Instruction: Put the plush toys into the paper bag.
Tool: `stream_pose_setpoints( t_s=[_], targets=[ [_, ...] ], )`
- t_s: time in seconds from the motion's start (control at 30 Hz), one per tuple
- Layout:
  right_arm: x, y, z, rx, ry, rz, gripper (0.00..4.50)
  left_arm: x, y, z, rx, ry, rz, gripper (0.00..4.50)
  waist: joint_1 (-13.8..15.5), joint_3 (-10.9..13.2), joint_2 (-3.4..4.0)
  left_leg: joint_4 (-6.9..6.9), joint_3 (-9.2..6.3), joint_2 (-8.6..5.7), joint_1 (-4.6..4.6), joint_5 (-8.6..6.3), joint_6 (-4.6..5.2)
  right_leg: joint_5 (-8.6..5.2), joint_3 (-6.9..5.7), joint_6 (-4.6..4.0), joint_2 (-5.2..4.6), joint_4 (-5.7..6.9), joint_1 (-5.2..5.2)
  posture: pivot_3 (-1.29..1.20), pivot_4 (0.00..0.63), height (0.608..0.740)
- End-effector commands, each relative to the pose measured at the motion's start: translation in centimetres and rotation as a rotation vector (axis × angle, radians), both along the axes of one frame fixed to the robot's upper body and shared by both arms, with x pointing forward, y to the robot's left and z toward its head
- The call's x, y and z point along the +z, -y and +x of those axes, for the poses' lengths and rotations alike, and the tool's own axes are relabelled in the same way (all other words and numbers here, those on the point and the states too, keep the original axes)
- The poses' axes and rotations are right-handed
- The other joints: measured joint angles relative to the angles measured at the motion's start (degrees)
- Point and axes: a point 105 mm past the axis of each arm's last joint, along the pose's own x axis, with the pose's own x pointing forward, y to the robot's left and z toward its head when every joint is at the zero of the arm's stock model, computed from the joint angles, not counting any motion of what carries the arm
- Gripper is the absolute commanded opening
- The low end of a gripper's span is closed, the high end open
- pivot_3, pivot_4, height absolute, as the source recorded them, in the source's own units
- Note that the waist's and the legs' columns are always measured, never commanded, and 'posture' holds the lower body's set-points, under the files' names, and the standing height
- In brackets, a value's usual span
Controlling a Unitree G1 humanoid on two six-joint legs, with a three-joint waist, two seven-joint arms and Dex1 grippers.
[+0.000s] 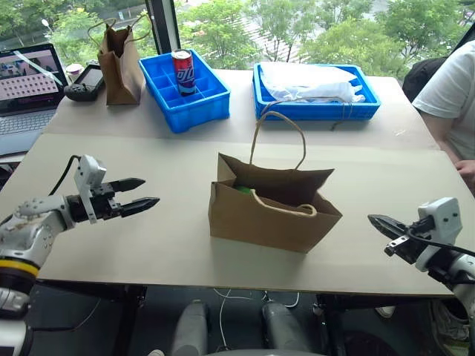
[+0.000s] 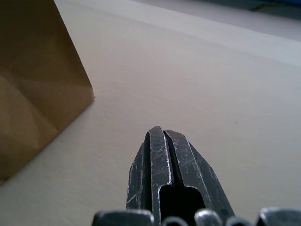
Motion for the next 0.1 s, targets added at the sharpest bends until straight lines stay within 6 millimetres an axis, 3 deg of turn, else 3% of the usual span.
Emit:
stream_pose_setpoints(
  t_s=[0.03, 0.1],
  targets=[
    [1.07, -0.79, 0.58, 0.023, 0.066, -0.035, 0.0, 1.87, 0.95, 0.18, 0.013, 0.085, 0.01, 4.44, 0.2, 0.0, 0.01, 0.0, 0.01, -0.01, 0.01, 0.0, 0.0, 0.0, 0.0, 0.0, 0.0, 0.0, 0.0, 0.0, 0.15, 0.702],
    [1.08, -1.18, 0.86, 0.025, 0.07, -0.039, 0.0, 2.0, 1.34, 0.16, -0.004, 0.081, -0.01, 4.44, 0.2, 0.0, 0.01, -0.01, 0.03, -0.02, 0.03, 0.0, 0.0, 0.0, 0.0, 0.0, 0.0, -0.01, 0.01, 0.0, 0.15, 0.702]
  ],
)
